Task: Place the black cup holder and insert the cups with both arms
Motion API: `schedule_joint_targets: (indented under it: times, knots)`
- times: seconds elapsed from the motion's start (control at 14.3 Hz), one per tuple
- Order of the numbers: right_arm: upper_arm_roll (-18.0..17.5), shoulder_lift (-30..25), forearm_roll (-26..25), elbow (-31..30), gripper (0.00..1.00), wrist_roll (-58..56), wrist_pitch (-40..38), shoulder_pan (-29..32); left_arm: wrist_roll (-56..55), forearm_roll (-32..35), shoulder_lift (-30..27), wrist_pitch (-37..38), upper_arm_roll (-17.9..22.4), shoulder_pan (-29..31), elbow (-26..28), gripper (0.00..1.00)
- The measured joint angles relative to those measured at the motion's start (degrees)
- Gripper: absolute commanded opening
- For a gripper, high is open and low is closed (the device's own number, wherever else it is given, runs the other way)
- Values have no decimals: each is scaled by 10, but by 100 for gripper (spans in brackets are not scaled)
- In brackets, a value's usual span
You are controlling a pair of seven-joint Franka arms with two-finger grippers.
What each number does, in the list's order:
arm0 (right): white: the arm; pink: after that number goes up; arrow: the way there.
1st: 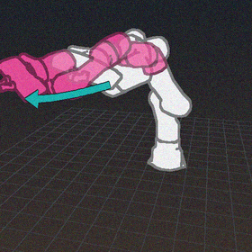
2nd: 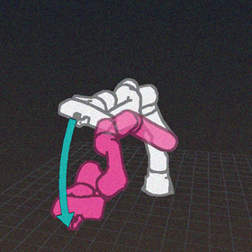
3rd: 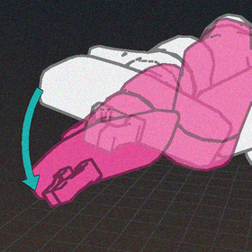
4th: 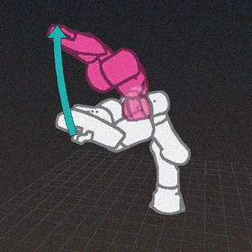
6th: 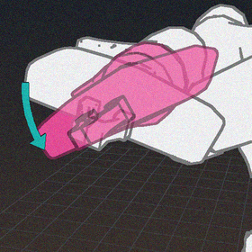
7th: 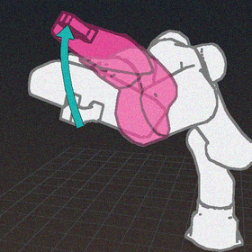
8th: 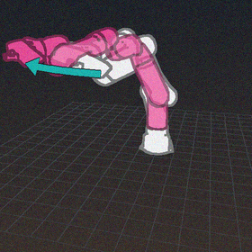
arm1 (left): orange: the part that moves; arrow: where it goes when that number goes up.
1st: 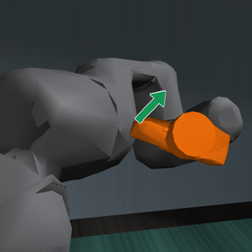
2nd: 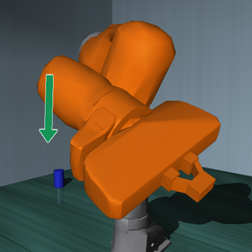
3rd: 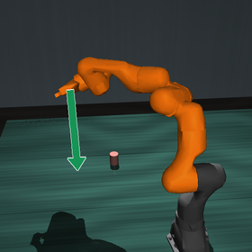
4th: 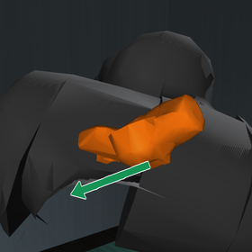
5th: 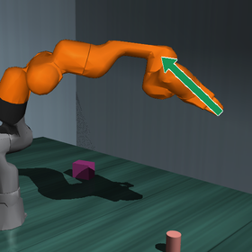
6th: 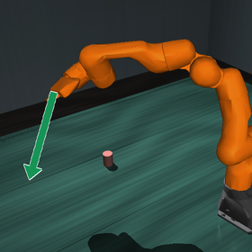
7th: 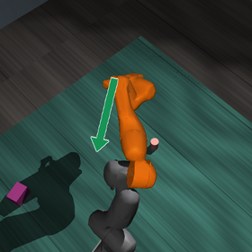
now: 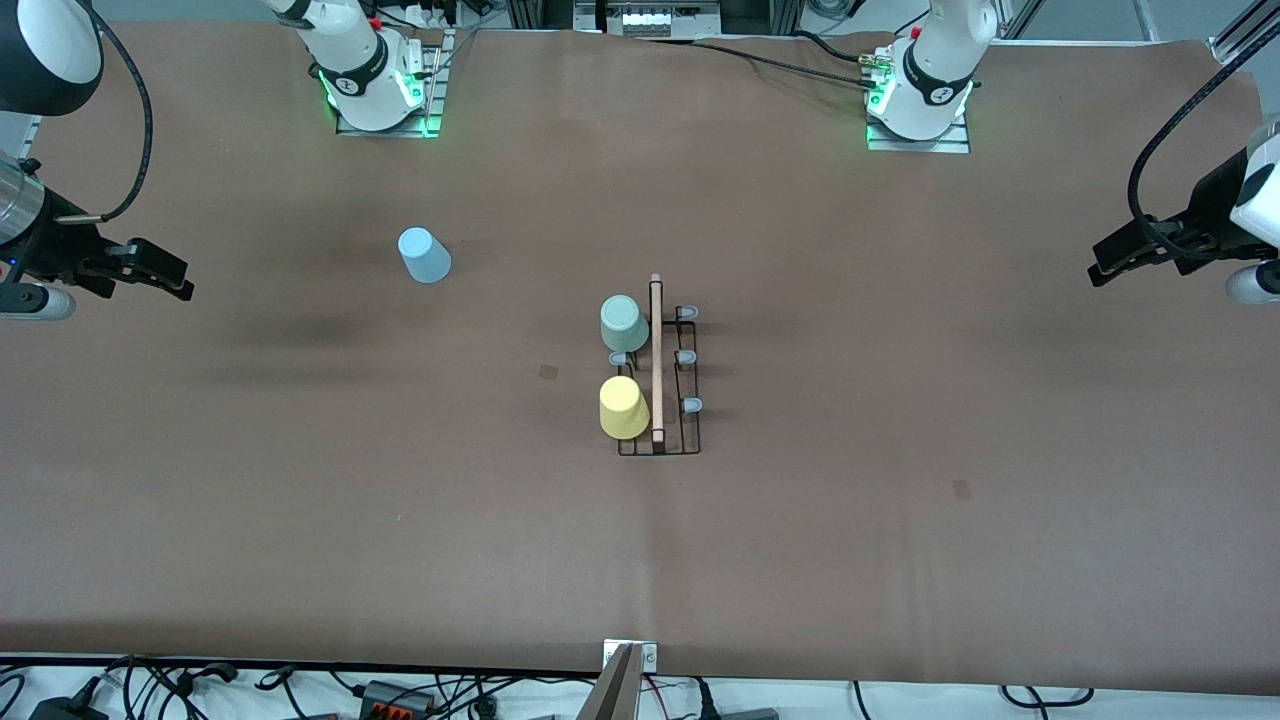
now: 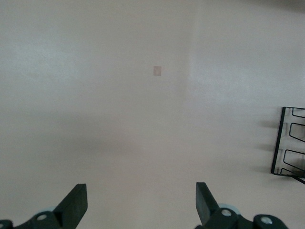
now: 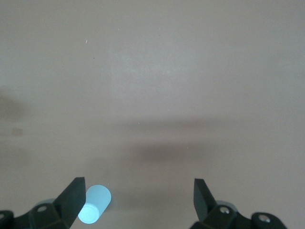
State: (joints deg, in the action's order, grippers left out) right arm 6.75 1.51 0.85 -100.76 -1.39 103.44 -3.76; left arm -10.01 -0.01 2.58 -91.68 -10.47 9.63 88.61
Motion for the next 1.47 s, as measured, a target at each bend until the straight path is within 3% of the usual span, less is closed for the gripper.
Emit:
schedule_joint_targets:
  times: [0.56,0.91,1.47]
  knots:
    - [-2,0,0,0,100,0,1,-6,0,0,1,0,0,0,0,100]
    - [-38,0,0,0,100,0,1,27,0,0,1,0,0,0,0,100]
    - [-39,-10,0,0,100,1,-24,32,0,0,1,0,0,0,0,100]
